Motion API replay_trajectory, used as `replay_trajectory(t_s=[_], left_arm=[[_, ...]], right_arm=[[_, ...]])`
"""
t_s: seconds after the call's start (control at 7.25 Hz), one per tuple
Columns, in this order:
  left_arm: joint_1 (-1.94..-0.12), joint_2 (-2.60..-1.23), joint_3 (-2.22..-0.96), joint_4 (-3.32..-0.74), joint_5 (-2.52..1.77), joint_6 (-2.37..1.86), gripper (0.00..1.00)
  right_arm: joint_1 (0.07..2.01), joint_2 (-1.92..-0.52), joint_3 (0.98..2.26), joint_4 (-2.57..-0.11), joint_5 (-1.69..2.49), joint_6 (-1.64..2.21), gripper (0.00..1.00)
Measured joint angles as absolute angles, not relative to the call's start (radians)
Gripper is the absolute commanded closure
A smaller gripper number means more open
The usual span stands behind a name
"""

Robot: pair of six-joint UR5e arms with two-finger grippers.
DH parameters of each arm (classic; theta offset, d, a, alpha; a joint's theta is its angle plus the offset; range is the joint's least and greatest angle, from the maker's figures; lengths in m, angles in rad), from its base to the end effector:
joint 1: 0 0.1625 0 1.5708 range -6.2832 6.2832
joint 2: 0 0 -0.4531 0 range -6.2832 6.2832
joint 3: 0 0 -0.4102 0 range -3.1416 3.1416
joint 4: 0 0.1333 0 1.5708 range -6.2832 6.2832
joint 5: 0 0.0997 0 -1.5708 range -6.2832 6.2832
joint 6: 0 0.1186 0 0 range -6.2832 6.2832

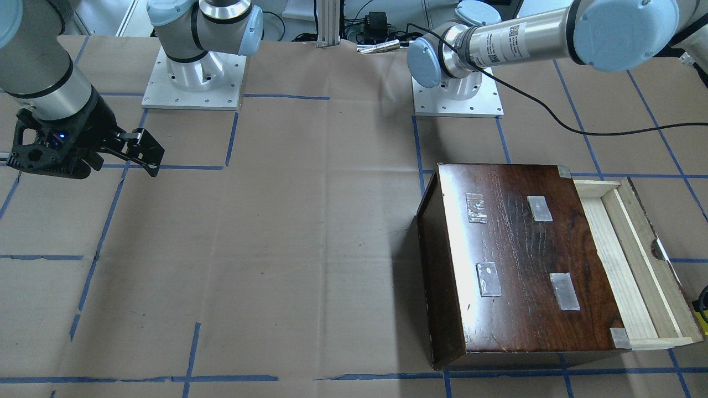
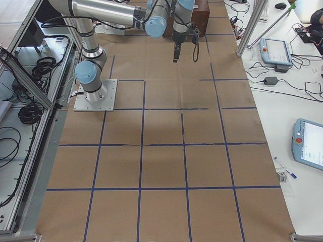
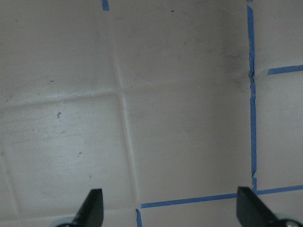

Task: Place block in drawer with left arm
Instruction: 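Release the handle and grasp the yellow cube with the left gripper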

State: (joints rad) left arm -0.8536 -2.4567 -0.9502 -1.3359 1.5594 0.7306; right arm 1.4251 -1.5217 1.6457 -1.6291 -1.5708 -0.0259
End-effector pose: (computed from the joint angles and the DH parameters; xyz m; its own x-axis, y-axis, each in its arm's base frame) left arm 0.4525 -0.7237 0.2200 -0.9995 0.0130 0.0288 0.0134 0.9998 0.0150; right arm 0.0563 -0.5348 0.4394 -0.9928 0.1196 -0.0017 0.1192 0.9907 0.0656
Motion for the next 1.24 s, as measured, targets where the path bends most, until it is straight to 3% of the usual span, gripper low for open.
replay_trajectory(t_s=[0.41,0.55,0.83,0.97,1.1,1.24], left_arm=[[-0.840,-2.527,-0.874,-1.335,1.568,0.736,0.02],[-0.835,-2.542,-0.863,-1.334,1.569,0.738,0.08],[-0.832,-2.561,-0.852,-1.333,1.564,0.742,0.28],[-0.832,-2.568,-0.848,-1.332,1.559,0.741,0.43],[-0.832,-2.576,-0.842,-1.330,1.556,0.740,0.71],[-0.831,-2.580,-0.835,-1.331,1.554,0.739,0.85]], right_arm=[[1.425,-1.521,1.646,-1.629,-1.571,-0.026,0.00],[1.425,-1.521,1.646,-1.629,-1.571,-0.026,0.00],[1.425,-1.522,1.646,-1.629,-1.571,-0.026,0.00],[1.425,-1.522,1.645,-1.629,-1.571,-0.025,0.00],[1.425,-1.522,1.646,-1.629,-1.571,-0.025,0.00],[1.425,-1.521,1.646,-1.629,-1.571,-0.025,0.00]])
